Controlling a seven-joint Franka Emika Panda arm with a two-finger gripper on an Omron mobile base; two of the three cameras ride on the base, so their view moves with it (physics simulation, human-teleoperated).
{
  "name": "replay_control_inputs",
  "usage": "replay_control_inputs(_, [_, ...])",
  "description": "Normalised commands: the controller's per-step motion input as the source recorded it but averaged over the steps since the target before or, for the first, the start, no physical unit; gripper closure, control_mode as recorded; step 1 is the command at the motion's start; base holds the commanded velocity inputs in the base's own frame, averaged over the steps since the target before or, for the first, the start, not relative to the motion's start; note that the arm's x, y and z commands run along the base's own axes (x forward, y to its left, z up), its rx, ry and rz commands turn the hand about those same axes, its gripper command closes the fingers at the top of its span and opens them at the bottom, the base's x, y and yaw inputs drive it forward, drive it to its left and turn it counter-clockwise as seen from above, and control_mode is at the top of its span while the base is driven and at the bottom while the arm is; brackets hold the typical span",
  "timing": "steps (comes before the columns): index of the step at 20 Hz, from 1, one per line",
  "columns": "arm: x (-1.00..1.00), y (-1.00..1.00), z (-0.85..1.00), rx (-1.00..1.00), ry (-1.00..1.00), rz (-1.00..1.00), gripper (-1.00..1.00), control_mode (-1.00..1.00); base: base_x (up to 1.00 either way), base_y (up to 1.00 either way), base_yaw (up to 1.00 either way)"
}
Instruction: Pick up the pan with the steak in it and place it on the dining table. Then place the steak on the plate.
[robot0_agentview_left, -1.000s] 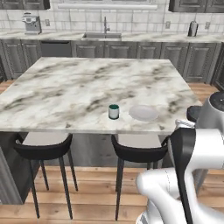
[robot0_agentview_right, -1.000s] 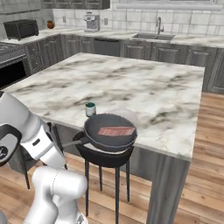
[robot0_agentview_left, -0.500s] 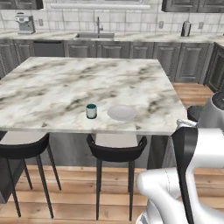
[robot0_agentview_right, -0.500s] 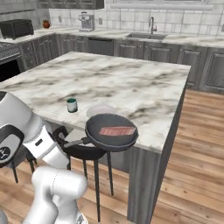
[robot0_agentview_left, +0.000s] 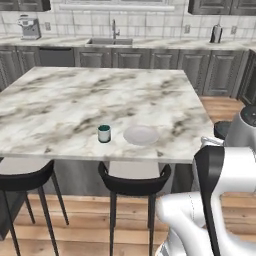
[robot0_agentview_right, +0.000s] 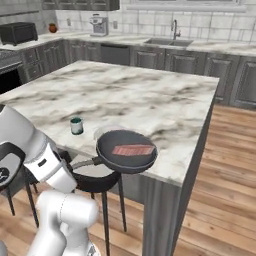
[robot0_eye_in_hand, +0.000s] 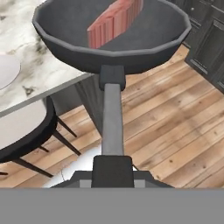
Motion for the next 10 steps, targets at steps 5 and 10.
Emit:
replay_control_inputs(5, [0.00, 0.00, 0.00, 0.00, 0.00, 0.00, 1.00, 1.00, 0.72, -0.07, 0.03])
replay_control_inputs(10, [0.28, -0.11, -0.03, 0.01, 0.00, 0.05, 1.00, -1.00, 0.24, -0.04, 0.02])
